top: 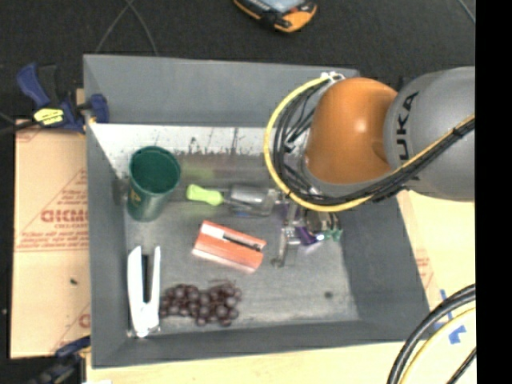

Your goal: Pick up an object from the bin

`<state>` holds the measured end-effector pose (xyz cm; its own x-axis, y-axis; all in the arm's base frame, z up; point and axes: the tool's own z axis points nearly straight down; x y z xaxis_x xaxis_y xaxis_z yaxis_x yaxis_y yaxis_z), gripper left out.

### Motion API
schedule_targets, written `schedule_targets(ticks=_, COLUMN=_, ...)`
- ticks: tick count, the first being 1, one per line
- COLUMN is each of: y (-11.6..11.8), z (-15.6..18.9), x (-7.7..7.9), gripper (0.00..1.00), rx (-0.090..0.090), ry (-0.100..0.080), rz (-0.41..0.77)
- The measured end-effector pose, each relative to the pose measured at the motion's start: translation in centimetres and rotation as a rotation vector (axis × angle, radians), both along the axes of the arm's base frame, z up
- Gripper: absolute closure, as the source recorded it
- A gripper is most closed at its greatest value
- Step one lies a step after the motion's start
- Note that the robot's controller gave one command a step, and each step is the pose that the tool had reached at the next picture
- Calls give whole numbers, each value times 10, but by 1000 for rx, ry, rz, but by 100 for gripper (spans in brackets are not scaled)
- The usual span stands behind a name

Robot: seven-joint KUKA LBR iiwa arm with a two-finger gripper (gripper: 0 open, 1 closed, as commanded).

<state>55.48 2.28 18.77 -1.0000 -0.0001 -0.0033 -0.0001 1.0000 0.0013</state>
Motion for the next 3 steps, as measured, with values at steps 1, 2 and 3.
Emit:
schedule_targets(ticks=1, y=0, z=0, x=0, gripper=0, rx=0, ry=0, rz=0)
schedule_targets(ticks=2, y=50, z=-47, x=3, gripper=0, rx=1, ry=0, rz=3)
schedule_targets(ticks=3, y=21, z=-50, x=27, gripper=100, rx=0, ry=-11, rz=-284)
